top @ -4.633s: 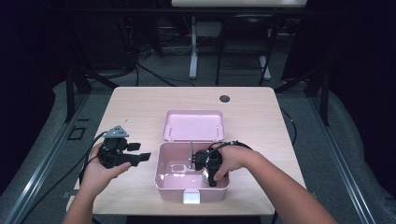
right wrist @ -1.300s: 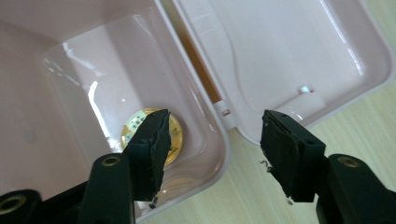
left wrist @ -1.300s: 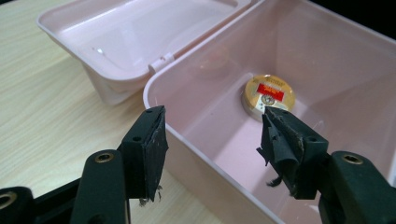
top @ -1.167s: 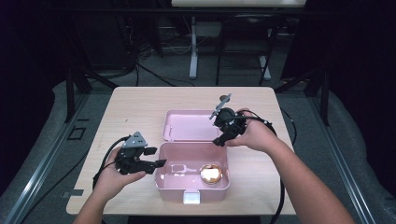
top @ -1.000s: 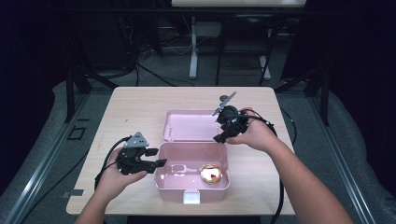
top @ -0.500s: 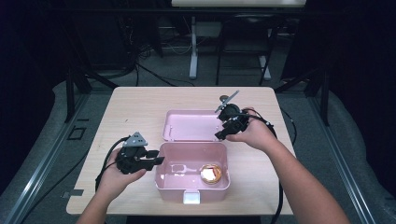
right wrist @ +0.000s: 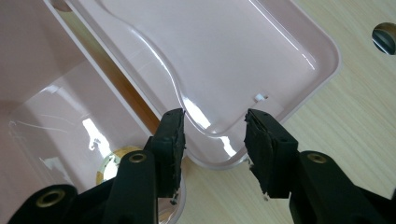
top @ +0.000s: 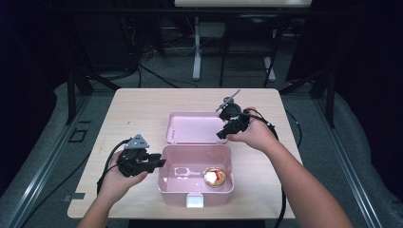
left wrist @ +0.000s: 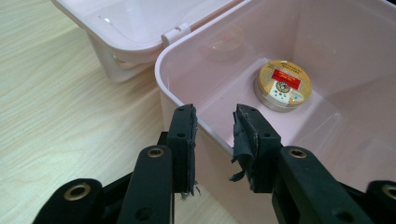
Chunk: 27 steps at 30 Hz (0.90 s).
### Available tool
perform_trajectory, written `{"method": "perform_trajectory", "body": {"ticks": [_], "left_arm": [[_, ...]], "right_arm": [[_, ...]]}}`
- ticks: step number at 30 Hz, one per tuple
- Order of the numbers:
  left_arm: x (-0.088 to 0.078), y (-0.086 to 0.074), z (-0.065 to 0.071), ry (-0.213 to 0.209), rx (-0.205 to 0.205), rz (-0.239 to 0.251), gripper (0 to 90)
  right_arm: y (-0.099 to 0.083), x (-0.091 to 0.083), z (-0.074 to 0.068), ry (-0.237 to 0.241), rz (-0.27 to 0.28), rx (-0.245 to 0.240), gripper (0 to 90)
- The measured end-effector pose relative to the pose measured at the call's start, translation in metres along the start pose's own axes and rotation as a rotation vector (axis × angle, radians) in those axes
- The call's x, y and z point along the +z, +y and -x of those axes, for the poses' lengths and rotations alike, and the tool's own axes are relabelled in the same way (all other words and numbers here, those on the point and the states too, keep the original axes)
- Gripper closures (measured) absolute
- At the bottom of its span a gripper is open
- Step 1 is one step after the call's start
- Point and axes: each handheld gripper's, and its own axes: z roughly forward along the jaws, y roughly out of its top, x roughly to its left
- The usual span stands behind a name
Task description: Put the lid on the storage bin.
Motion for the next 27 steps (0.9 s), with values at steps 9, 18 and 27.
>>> {"method": "perform_trajectory", "body": {"ticks": [9,18,27], "left_arm": [[0.000,0.000,0.001,0.008,0.006,-0.002,68.2],[0.000,0.000,0.001,0.010,0.008,0.004,68.1],[0.001,0.000,0.002,0.011,0.005,0.005,68.1]], "right_arm": [[0.005,0.004,0.002,-0.002,-0.003,0.029,54.0],[0.008,0.011,0.012,-0.029,-0.006,0.088,52.5],[0.011,0.021,0.026,-0.088,0.006,0.174,52.7]]}}
